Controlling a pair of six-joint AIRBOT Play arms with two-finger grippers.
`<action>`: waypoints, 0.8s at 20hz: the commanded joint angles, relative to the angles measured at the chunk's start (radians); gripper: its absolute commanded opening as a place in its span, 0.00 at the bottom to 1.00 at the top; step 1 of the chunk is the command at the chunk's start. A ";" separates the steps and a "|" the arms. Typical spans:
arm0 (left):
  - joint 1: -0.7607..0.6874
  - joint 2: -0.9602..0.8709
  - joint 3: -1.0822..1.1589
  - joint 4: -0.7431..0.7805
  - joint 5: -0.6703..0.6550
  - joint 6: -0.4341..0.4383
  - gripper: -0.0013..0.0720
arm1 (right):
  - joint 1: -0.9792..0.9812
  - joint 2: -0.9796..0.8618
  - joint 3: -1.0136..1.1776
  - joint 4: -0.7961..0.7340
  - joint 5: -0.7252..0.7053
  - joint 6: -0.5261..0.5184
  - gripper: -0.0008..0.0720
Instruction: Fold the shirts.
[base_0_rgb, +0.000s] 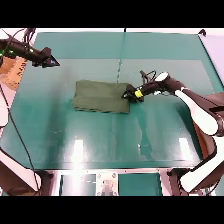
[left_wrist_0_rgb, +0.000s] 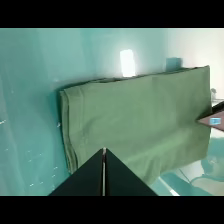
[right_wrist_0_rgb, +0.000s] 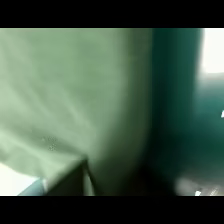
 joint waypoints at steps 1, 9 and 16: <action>0.000 0.000 0.001 0.011 -0.003 -0.001 0.05 | 0.051 0.002 0.001 0.084 -0.113 -0.004 0.05; 0.000 0.000 0.001 0.011 -0.026 0.000 0.05 | -0.108 0.218 0.134 0.084 -0.063 -0.003 0.03; 0.000 0.000 -0.065 0.011 -0.028 0.000 0.05 | -0.535 0.502 0.177 0.039 0.007 0.080 0.03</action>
